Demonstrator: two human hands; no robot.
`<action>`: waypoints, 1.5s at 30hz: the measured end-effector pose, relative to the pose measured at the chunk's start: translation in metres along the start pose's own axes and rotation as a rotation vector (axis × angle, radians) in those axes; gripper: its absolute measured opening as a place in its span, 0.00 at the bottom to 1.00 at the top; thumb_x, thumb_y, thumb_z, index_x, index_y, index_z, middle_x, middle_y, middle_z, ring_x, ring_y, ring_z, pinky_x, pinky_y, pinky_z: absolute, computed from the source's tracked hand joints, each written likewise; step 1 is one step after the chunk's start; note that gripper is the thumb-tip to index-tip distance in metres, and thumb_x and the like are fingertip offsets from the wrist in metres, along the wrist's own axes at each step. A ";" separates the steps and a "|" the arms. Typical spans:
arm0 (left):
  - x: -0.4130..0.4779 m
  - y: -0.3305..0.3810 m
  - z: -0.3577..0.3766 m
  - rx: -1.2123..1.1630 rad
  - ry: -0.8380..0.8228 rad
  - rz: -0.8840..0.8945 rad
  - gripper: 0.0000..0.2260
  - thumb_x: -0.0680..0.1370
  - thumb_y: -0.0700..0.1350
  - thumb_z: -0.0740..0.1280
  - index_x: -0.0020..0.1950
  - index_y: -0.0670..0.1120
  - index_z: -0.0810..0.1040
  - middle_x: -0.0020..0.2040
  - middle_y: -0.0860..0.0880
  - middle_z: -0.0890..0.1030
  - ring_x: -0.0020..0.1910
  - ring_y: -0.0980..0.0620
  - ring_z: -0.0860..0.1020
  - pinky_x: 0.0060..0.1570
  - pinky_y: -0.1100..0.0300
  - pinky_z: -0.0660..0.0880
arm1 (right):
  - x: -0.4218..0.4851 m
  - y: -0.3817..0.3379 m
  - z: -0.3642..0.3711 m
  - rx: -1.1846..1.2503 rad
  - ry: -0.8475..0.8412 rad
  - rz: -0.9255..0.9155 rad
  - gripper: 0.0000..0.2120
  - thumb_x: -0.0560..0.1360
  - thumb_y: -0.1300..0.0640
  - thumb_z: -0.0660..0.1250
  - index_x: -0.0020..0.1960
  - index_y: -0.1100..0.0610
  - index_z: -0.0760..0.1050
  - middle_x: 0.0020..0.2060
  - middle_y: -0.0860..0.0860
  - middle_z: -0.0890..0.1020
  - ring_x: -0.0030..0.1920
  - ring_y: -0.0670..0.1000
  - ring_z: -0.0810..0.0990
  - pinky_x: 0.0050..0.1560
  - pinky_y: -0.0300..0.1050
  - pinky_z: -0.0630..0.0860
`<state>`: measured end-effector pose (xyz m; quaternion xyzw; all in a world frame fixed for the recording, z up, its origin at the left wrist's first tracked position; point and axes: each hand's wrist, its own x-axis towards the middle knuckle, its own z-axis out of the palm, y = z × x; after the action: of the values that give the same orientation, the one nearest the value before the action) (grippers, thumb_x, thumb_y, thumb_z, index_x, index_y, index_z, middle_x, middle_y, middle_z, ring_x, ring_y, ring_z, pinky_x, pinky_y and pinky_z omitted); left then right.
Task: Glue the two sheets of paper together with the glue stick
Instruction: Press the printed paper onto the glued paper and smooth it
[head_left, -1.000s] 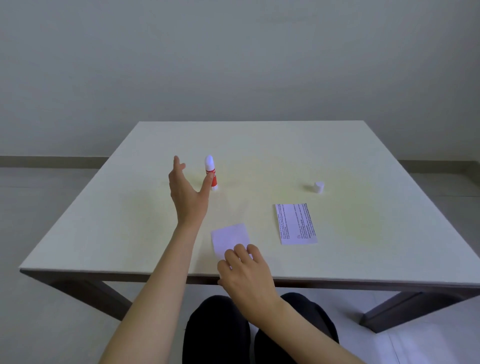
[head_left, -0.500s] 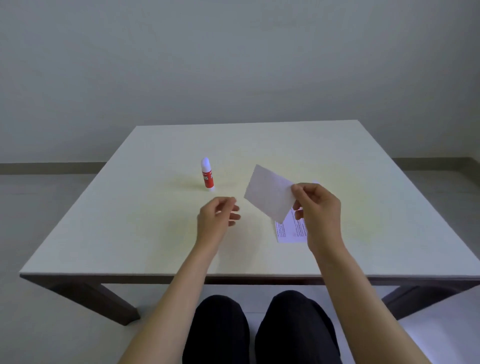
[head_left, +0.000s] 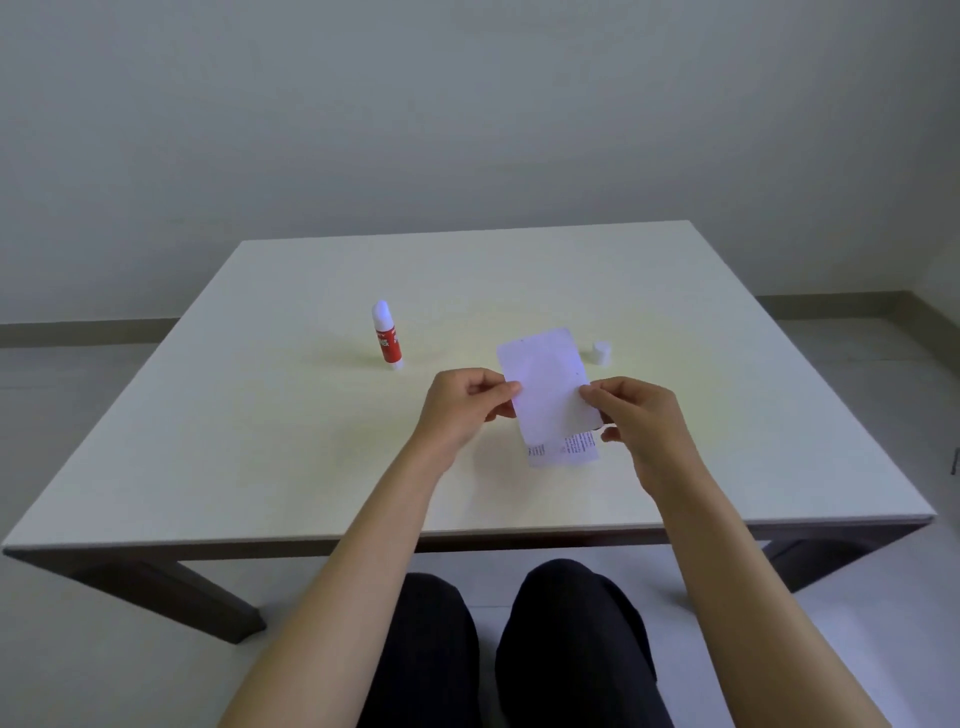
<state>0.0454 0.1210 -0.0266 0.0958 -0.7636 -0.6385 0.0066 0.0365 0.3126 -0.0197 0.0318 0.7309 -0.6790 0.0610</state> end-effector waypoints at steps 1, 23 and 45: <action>0.003 0.002 0.000 0.020 -0.001 -0.004 0.04 0.74 0.41 0.70 0.39 0.45 0.82 0.34 0.51 0.84 0.32 0.59 0.83 0.39 0.66 0.73 | 0.003 0.000 -0.002 -0.033 -0.006 -0.001 0.06 0.73 0.63 0.69 0.38 0.61 0.78 0.33 0.53 0.79 0.31 0.50 0.74 0.31 0.39 0.69; 0.028 -0.025 0.023 0.225 0.100 -0.154 0.17 0.68 0.40 0.75 0.51 0.44 0.72 0.34 0.50 0.82 0.32 0.58 0.81 0.34 0.65 0.70 | 0.027 0.037 -0.015 -0.290 -0.022 0.168 0.13 0.70 0.61 0.73 0.30 0.60 0.73 0.21 0.53 0.76 0.17 0.48 0.68 0.19 0.34 0.63; 0.032 -0.028 0.024 0.273 0.085 -0.169 0.17 0.67 0.39 0.76 0.49 0.44 0.72 0.37 0.46 0.84 0.32 0.56 0.82 0.36 0.64 0.71 | 0.028 0.039 -0.010 -0.475 -0.005 0.127 0.11 0.70 0.64 0.70 0.30 0.60 0.73 0.20 0.53 0.76 0.16 0.46 0.69 0.16 0.33 0.63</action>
<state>0.0150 0.1350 -0.0614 0.1865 -0.8316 -0.5224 -0.0279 0.0128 0.3246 -0.0612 0.0610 0.8664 -0.4829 0.1111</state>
